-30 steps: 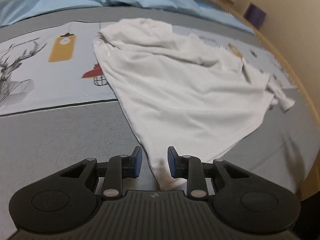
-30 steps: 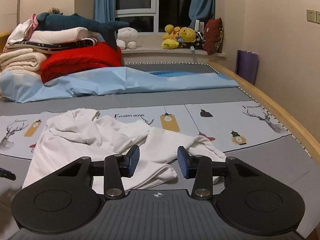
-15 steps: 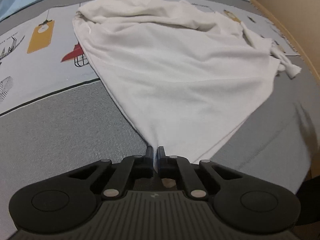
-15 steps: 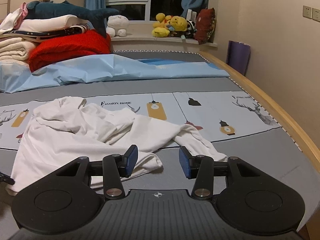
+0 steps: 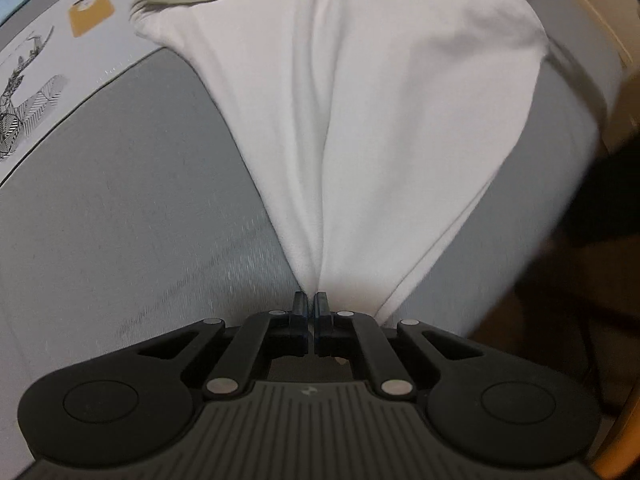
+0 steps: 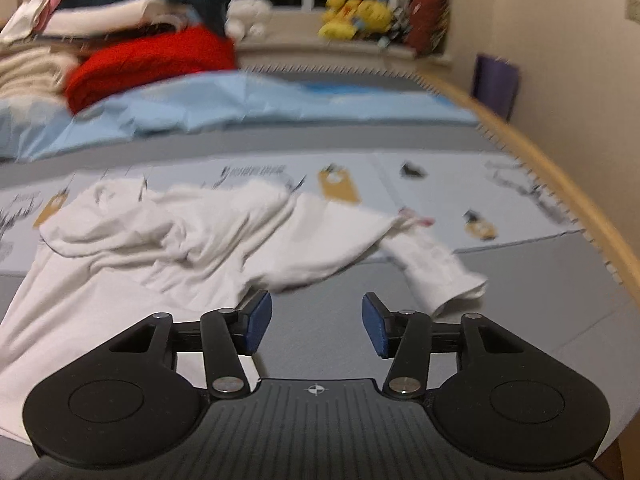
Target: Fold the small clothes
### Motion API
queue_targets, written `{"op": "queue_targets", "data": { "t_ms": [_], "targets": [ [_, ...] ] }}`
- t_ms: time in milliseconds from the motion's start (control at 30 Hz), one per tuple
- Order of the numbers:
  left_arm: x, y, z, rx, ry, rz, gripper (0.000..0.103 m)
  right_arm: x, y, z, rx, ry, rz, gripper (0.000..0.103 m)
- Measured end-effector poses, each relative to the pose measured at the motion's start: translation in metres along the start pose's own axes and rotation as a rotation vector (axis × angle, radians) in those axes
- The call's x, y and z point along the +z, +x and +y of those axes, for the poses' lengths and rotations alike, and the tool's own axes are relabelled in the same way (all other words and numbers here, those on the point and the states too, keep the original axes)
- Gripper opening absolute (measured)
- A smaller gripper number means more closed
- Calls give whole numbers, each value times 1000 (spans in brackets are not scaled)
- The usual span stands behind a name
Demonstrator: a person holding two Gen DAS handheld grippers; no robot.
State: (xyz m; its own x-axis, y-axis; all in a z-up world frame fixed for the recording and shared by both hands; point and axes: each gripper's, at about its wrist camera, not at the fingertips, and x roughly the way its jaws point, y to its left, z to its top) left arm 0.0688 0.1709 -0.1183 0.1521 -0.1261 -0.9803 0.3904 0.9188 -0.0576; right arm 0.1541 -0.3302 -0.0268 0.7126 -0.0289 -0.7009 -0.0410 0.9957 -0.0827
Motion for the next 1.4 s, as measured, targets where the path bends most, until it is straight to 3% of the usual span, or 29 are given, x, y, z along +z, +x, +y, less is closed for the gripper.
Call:
{"op": "queue_targets", "data": {
  "t_ms": [133,233,433,500,533,600,633,733,933,1100,1200,1300,1367,1400],
  "targets": [
    [-3,-17,18,-10,-94,-72,6,-6,28,16,47,-46,143,61],
    [3,-25,34,-14,-199,-126,23,-13,54,28,75,-59,272,66],
    [23,-8,28,-9,-228,-91,32,-36,94,51,95,-143,429,66],
    [26,2,22,15,-201,-50,32,-46,100,56,124,-183,474,43],
    [24,8,20,25,-188,-30,32,-52,103,61,155,-215,499,3],
    [27,15,14,31,-153,9,23,-60,98,68,202,-292,518,5],
    [28,18,10,22,-129,23,10,-62,92,66,242,-319,523,5],
    [30,20,-7,45,-31,46,6,-69,78,55,330,-317,572,5],
    [24,15,-31,-1,81,86,5,-107,57,18,360,-367,709,4],
    [17,16,-57,-19,195,137,5,-115,41,-3,381,-388,736,4],
    [24,4,-56,-18,162,80,11,-104,38,-12,339,-369,703,8],
    [37,-22,-41,-11,48,-69,25,-70,34,-33,263,-231,561,29],
    [47,-36,-26,2,-43,-158,38,-46,24,-49,247,-118,427,48],
    [57,-42,-23,20,-84,-196,39,-33,20,-57,237,-60,358,49]
  ]
}}
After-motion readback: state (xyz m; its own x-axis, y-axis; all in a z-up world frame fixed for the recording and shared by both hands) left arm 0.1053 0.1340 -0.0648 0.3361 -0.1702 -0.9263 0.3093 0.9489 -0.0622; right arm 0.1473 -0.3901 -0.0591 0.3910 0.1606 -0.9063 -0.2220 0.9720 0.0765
